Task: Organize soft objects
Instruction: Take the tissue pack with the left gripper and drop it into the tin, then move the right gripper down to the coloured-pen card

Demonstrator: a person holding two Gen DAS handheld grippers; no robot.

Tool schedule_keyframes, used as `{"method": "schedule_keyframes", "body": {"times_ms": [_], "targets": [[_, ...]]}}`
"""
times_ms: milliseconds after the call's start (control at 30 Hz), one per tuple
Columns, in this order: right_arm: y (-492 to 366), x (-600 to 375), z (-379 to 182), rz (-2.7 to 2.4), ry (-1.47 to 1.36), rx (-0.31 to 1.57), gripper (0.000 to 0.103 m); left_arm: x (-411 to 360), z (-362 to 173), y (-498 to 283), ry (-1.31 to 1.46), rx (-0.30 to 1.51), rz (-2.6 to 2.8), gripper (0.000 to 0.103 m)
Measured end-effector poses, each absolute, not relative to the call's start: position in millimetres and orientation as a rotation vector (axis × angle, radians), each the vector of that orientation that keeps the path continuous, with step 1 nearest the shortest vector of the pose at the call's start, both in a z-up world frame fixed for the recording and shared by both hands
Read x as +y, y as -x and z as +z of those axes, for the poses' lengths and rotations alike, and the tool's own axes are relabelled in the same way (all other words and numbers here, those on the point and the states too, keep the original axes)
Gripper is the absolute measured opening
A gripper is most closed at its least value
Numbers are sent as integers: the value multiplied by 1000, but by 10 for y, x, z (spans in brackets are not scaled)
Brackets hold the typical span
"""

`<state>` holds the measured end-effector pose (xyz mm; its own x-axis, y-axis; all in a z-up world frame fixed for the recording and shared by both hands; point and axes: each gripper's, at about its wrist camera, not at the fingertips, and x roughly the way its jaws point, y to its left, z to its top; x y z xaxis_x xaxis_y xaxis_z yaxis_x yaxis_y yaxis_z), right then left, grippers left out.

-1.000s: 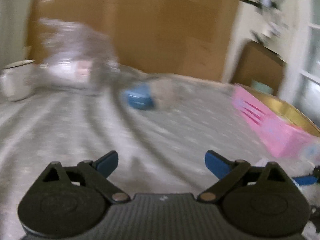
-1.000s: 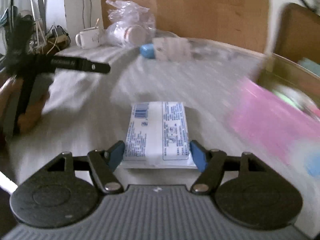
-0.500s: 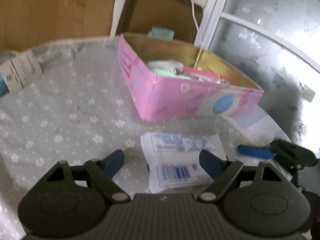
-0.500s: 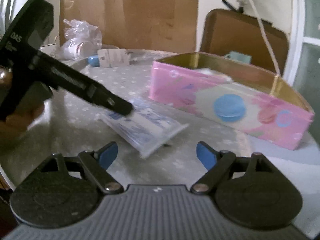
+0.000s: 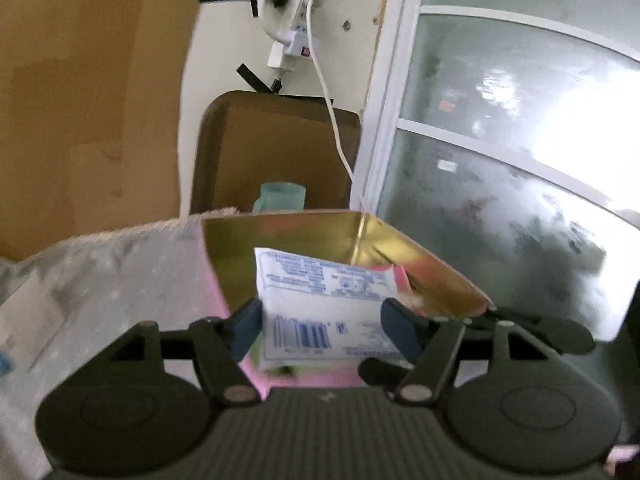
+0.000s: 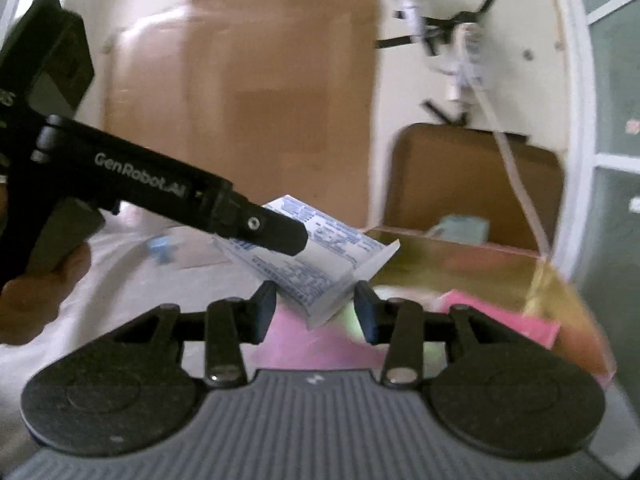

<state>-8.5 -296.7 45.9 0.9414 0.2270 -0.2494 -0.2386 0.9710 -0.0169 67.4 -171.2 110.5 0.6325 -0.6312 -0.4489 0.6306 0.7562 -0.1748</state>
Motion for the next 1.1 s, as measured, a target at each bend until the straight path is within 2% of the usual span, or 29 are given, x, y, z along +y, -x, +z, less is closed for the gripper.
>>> {"method": "schedule_keyframes", "body": {"times_ms": [100,133,167,200,233,367,433,600,733,800,900,1000,1100], "targets": [[-383,-3219,451,150,-2,319,46,-2097,1005,-1098,-20,526,-699,65],[-511,-3292,422,112,-7,339,46,-2204,930,-1233,-14,537,-686,68],[-671,-3347,391,68,-3,368,46,-2328,859,-1379,-11,554,-667,72],[-818,-3385,357,16,10,396,46,-2417,807,-1458,-21,570,-645,82],[-912,-3410,320,-36,19,416,46,-2522,741,-1544,-43,594,-598,86],[-939,-3564,184,-96,-67,439,48,-2498,637,-1599,5,649,-545,85],[-769,-3598,157,-77,-109,390,53,-2329,684,-1479,31,604,-555,86],[-325,-3454,197,-34,-163,259,53,-1617,761,-1000,71,457,-499,93],[-254,-3022,330,100,-134,206,53,-859,586,-735,90,438,-336,96],[-290,-2745,388,208,-103,220,54,-464,429,-758,81,500,-203,96],[-441,-2292,406,352,-78,291,64,90,208,-790,27,567,30,92],[-794,-1808,377,436,-73,394,66,558,144,-739,72,527,158,92],[-1292,-1400,412,454,-168,478,69,903,125,-711,245,498,152,93]]}}
